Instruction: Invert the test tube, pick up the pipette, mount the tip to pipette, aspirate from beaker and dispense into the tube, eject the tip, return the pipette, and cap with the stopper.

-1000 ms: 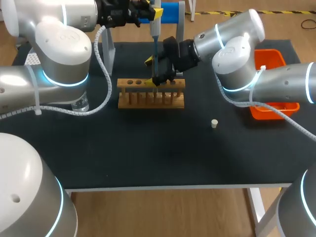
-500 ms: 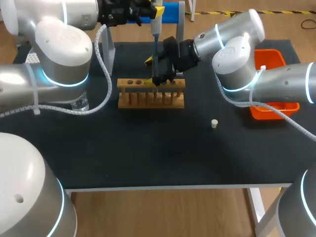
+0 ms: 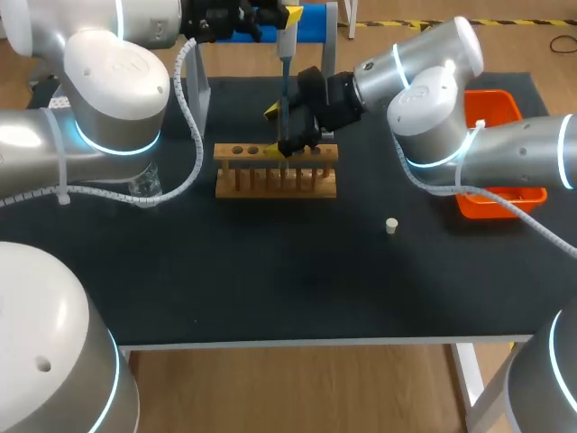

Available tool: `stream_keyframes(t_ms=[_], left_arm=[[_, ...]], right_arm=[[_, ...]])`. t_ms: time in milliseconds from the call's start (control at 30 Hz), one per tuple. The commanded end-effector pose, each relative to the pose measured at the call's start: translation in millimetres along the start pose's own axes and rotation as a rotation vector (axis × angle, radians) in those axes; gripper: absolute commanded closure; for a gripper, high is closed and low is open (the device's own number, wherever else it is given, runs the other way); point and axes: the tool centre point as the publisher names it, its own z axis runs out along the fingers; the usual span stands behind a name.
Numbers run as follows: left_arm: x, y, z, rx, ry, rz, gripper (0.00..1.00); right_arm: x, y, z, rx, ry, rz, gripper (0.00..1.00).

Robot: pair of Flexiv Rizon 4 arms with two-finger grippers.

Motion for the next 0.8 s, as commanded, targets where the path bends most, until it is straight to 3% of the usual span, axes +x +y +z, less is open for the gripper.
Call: stream_keyframes(t_ms=[33, 800], left_arm=[[2.1, -5.3, -2, -0.007, -0.007, 0.003, 1.00], [11.6, -30.8, -8, -0.020, -0.017, 0.046, 1.00]], right_arm=[[-1, 0, -1, 0.002, 0.004, 0.001, 0.00], [-1, 0, -1, 0.002, 0.004, 0.001, 0.00]])
